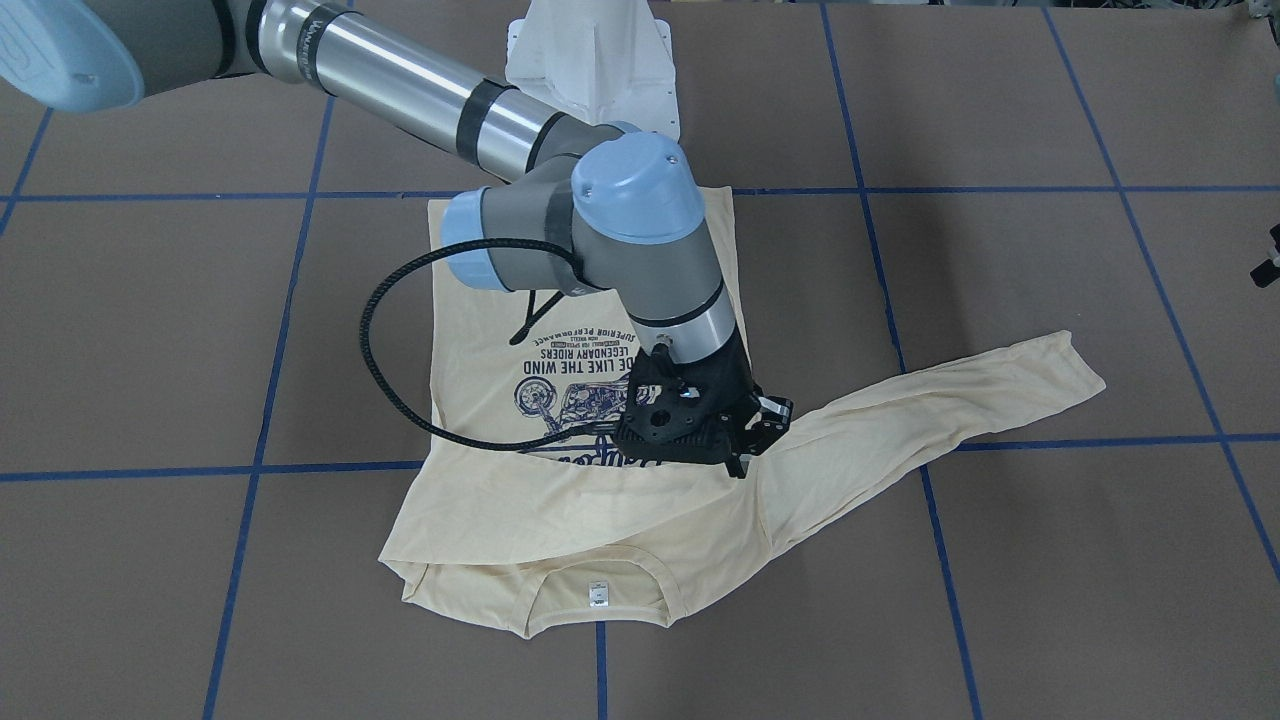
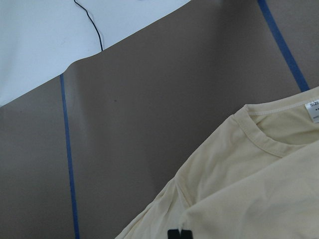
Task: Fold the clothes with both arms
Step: 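Carry the held sleeve across the shirt body toward the collar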
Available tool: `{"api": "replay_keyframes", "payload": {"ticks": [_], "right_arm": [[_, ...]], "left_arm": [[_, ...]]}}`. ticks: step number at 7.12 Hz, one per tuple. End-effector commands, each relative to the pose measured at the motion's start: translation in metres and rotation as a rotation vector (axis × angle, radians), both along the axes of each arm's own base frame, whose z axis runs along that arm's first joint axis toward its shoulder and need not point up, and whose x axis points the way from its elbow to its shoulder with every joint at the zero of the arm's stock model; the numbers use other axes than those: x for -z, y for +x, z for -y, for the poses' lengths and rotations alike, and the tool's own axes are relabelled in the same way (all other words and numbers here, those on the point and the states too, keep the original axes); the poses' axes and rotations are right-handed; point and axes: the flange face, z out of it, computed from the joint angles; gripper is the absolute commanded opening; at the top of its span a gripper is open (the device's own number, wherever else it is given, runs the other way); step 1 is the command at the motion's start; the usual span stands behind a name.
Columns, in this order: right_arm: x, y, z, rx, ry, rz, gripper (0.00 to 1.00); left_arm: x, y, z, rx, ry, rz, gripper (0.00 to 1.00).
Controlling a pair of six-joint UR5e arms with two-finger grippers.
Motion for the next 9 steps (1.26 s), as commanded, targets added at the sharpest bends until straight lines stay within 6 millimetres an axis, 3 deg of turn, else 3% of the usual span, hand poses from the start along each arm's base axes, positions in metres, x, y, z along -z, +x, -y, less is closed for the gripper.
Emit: {"api": "replay_keyframes", "payload": {"ticks": [1,2,3,4,6,7,8,9], "right_arm": [[0.018,-0.042,-0.019,-0.02,0.021,-0.021,0.99],[0.025,-0.044,-0.017,-0.022,0.018,-0.022,1.0],[0.039,-0.045,-0.017,-0.038,-0.007,-0.006,1.0],[0.046,-0.041,-0.014,-0.06,-0.032,0.014,1.0],[0.047,-0.018,0.007,-0.099,-0.094,0.017,1.0],[0.029,0.016,0.013,-0.022,-0.173,-0.045,1.0],[-0.013,0.051,-0.003,0.003,-0.159,-0.05,1.0],[-0.051,0.068,-0.015,0.011,-0.141,-0.056,1.0]], "left_arm": [[0.006,0.001,0.004,-0.002,0.011,-0.004,1.0],[0.013,0.012,0.009,0.004,-0.018,-0.02,1.0],[0.028,0.055,0.019,0.025,-0.131,-0.06,1.0],[0.029,0.078,0.017,0.035,-0.134,-0.074,1.0],[-0.007,0.121,0.02,0.082,-0.083,0.044,1.0],[-0.032,0.126,0.023,0.081,-0.081,0.04,1.0],[-0.048,0.139,0.03,0.062,-0.077,0.038,0.98],[-0.046,0.156,0.036,0.037,-0.075,0.035,0.82]]}}
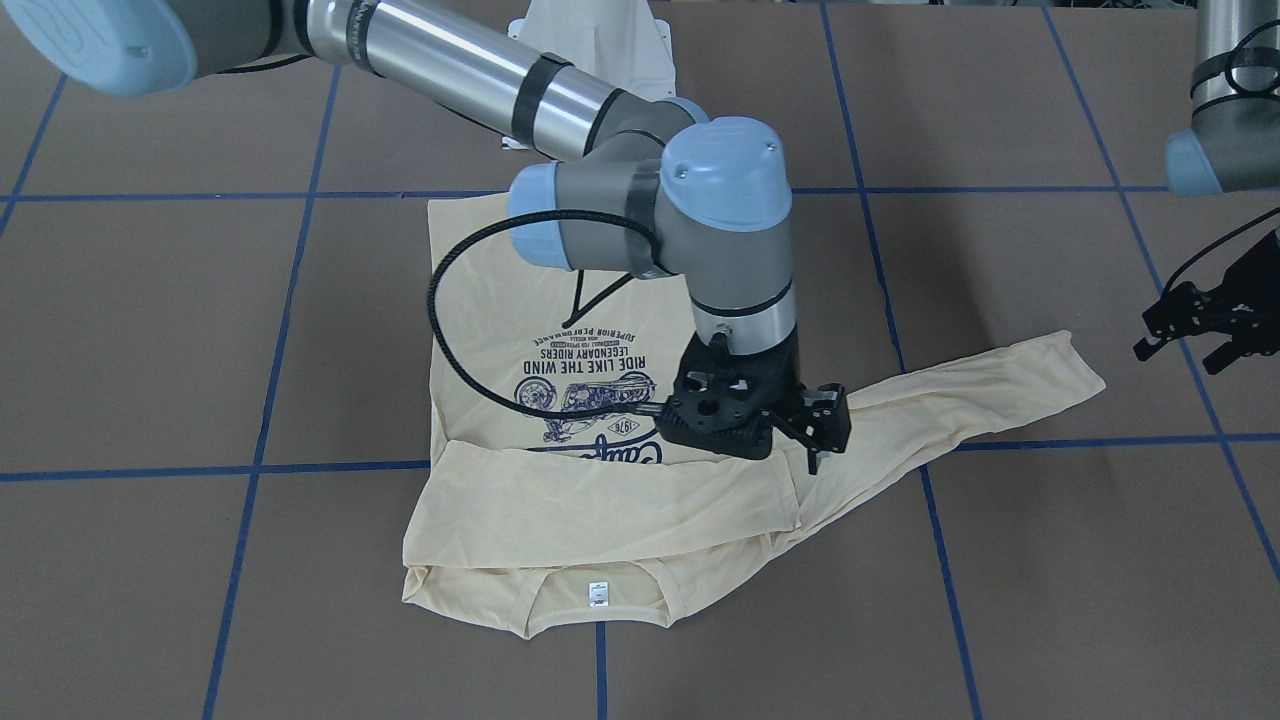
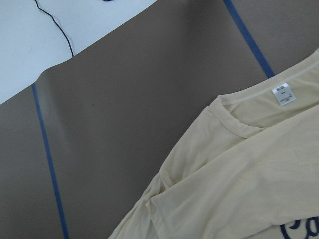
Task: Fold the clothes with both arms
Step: 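Carry the held sleeve across the shirt body toward the collar, then hold the sleeve with the right gripper while the left reaches the other cuff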
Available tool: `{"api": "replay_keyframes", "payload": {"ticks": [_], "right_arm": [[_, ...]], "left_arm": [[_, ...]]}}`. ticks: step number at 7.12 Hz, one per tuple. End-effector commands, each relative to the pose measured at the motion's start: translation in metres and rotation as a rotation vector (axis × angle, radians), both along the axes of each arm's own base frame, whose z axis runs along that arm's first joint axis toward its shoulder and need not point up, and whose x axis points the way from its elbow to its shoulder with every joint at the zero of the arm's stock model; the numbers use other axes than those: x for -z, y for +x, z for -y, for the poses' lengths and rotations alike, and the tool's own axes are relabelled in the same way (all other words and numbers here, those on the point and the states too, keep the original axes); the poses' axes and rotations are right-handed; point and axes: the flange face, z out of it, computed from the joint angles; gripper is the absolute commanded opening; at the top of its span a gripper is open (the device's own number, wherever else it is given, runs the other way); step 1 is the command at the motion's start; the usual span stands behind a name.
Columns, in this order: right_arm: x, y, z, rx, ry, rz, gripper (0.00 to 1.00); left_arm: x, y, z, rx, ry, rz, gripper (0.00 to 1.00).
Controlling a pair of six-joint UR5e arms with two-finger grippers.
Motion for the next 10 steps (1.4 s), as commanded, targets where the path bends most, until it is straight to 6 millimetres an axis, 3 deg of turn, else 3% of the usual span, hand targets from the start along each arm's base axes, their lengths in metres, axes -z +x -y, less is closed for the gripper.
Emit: {"api": "replay_keyframes", "payload": {"ticks": [1,3,4,5,6,7,10], "right_arm": [[-0.071,0.05,-0.02,0.017,-0.012,-0.03,1.0],[-0.132,0.121,-0.031,0.064,-0.007,-0.04,1.0],[-0.145,0.135,-0.032,0.062,-0.009,-0.043,1.0],[-0.155,0.143,-0.035,0.057,-0.012,-0.046,1.0],[-0.166,0.155,-0.041,0.051,-0.013,-0.047,1.0],[-0.172,0.163,-0.046,0.048,-0.011,-0.045,1.0],[-0.176,0.163,-0.047,0.048,-0.014,-0.049,1.0]], "left_arm": [[-0.009,0.029,0.005,-0.034,-0.019,-0.007,0.63],[-0.01,0.044,-0.002,-0.078,-0.063,-0.043,0.64],[-0.007,0.045,0.0,-0.078,-0.057,-0.048,0.65],[0.002,0.061,0.012,-0.083,-0.068,-0.05,0.66],[-0.013,0.061,0.012,-0.082,-0.093,-0.047,0.7],[-0.013,0.064,0.017,-0.083,-0.092,-0.045,0.69],[-0.018,0.064,0.017,-0.076,-0.111,-0.035,0.67]]}}
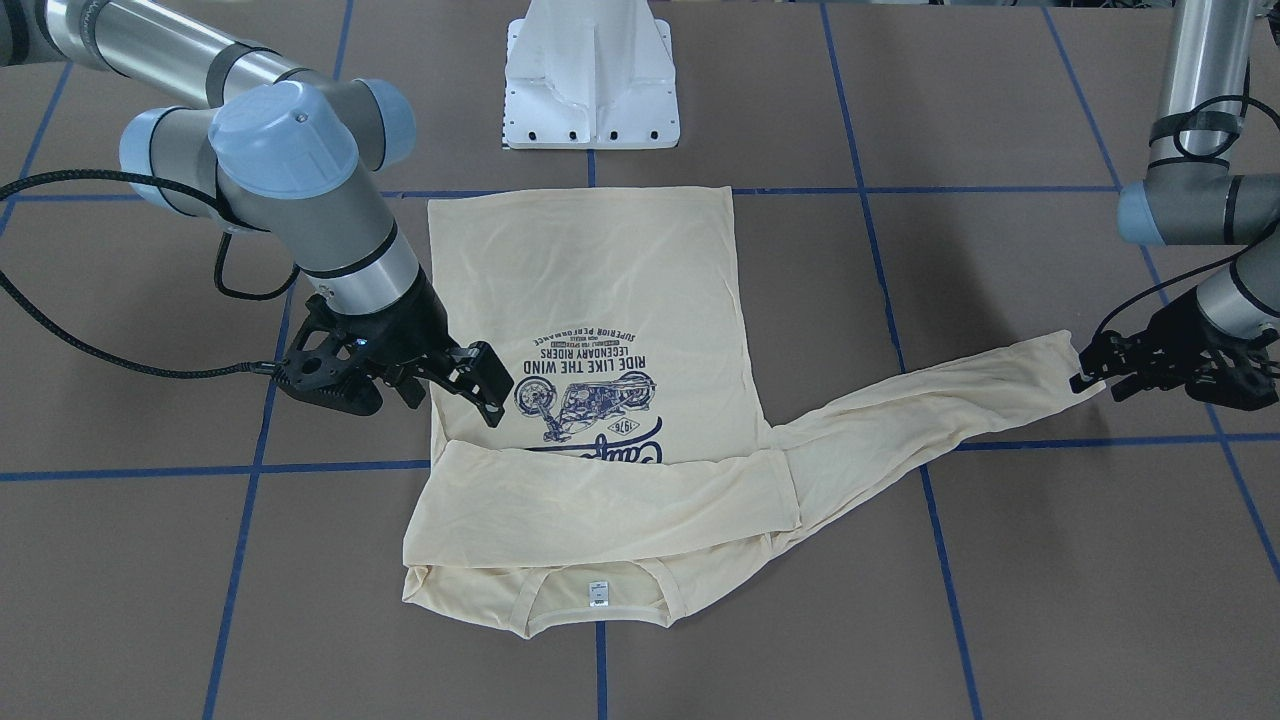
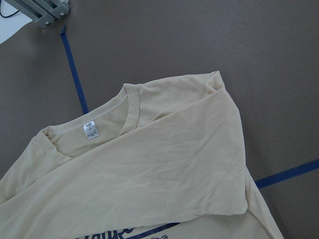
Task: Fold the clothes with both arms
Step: 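Hold the sleeve with the right gripper while the left reaches the other cuff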
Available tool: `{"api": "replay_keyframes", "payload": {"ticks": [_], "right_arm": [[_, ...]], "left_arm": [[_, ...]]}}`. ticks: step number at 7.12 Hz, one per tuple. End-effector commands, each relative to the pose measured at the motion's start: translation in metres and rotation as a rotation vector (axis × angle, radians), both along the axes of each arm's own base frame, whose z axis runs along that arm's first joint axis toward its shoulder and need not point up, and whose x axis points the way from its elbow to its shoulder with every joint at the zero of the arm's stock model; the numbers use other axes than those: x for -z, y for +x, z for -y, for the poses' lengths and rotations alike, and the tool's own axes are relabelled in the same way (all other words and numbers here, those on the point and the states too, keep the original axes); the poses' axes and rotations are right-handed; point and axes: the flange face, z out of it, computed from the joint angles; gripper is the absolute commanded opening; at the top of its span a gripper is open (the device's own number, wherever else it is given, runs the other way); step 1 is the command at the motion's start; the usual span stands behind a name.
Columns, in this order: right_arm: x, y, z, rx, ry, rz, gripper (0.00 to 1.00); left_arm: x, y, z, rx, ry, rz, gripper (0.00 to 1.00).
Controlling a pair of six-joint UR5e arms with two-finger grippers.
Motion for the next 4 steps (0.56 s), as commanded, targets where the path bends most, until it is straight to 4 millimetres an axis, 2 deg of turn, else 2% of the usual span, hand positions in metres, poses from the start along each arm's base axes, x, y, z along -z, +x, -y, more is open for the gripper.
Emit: {"api": "replay_keyframes", "payload": {"ticks": [1,4], "right_arm": [[0.0,0.0,-0.001,-0.002,0.002,-0.001,1.0],[0.001,-0.002,-0.002,-0.002,0.005,-0.001,1.0]], "left_arm": [[-0.007,-0.001,-0.001,0.003,-0.014,0.011,0.67],[-0.019,-0.005,-0.009,0.004,-0.036,0.023,0.61]]}}
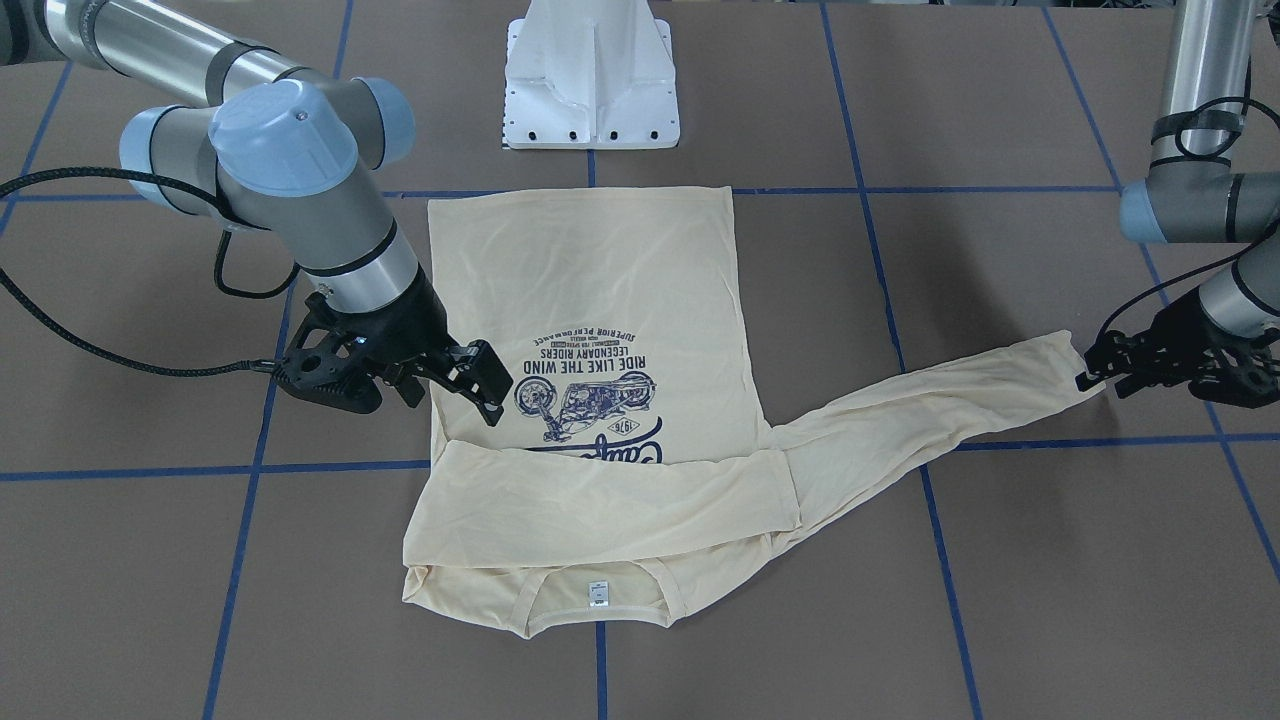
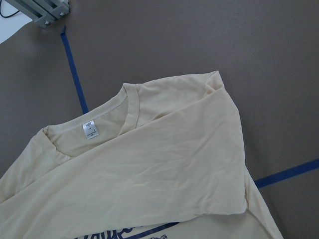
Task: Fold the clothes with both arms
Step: 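Hold the sleeve with the right gripper while the left reaches the other cuff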
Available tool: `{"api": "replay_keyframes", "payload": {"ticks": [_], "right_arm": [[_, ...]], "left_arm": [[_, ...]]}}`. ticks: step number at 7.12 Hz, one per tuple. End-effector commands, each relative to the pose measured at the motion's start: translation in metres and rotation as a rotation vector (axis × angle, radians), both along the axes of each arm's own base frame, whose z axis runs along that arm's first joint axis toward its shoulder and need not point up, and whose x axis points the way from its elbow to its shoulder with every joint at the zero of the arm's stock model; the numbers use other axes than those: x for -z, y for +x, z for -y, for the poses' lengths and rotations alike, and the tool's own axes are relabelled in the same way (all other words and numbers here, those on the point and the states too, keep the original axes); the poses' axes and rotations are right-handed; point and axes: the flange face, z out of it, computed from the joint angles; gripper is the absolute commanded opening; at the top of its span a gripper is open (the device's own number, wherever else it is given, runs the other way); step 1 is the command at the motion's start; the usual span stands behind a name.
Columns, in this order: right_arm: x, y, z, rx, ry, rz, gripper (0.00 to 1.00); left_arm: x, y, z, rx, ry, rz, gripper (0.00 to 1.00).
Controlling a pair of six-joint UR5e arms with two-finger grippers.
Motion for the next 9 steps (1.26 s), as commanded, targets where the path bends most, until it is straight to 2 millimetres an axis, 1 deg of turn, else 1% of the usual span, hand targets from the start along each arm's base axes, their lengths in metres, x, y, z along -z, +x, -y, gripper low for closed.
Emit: {"api": "replay_keyframes", "payload": {"ticks": [1,3,4,6,7,9], "right_arm": [[-0.0002,-0.0016,-0.0005,0.0,0.001,-0.002,1.0],[0.0004,-0.0013,-0.0008,0.0,0.002,-0.001,1.0],[-0.0002,-0.0016,-0.0005,0.0,0.001,-0.002,1.0],[-0.0005,-0.0032,-0.0016,0.001,0.001,-0.004,1.0],[-0.0005,-0.0024,-0.001,0.0,0.001,-0.004,1.0],[-0.0009,-0.0035,-0.0013,0.001,0.001,-0.004,1.0]], "left_arm": [[-0.0065,-0.0004,-0.0015,0.005,-0.022,0.004,0.59],[-0.008,-0.0005,-0.0018,0.006,-0.026,0.005,0.52],[-0.008,-0.0005,-0.0018,0.007,-0.027,0.005,0.51],[-0.0071,-0.0001,-0.0012,0.007,-0.028,0.003,0.45],[-0.0071,-0.0001,-0.0012,0.007,-0.028,0.003,0.4],[-0.0071,-0.0001,-0.0012,0.008,-0.029,0.003,0.38]]}}
